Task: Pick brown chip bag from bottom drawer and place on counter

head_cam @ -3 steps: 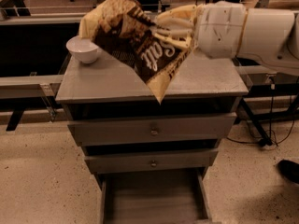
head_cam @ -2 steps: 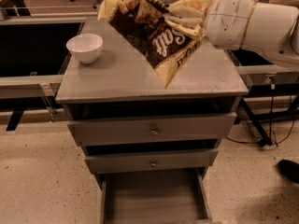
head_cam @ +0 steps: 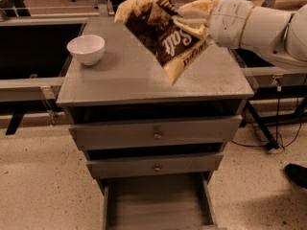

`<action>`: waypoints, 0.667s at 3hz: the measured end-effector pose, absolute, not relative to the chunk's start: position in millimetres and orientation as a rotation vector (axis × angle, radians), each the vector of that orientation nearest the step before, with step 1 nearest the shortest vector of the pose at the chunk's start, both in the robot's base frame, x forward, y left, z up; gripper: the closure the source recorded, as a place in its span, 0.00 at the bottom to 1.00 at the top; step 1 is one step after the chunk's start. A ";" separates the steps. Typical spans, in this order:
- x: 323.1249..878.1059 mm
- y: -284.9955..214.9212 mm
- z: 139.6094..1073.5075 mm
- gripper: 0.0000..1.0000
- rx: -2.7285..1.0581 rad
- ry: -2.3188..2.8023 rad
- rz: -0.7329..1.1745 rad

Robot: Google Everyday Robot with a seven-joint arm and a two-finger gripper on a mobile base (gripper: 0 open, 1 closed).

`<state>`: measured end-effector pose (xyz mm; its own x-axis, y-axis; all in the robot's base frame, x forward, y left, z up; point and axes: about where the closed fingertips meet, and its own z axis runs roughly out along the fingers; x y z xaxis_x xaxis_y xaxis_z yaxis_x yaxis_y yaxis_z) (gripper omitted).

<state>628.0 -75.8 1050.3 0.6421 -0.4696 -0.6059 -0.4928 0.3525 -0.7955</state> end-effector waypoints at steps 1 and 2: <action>628.0 -75.7 1050.3 0.13 -1.265 0.940 0.018; 628.0 -75.6 1050.3 0.00 -1.265 0.940 0.018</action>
Offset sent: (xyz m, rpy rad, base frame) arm 0.0000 0.0000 0.0000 0.0000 0.0000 0.0001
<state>628.0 -75.6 1050.3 0.6422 -0.4695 -0.6059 -0.4929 0.3524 -0.7955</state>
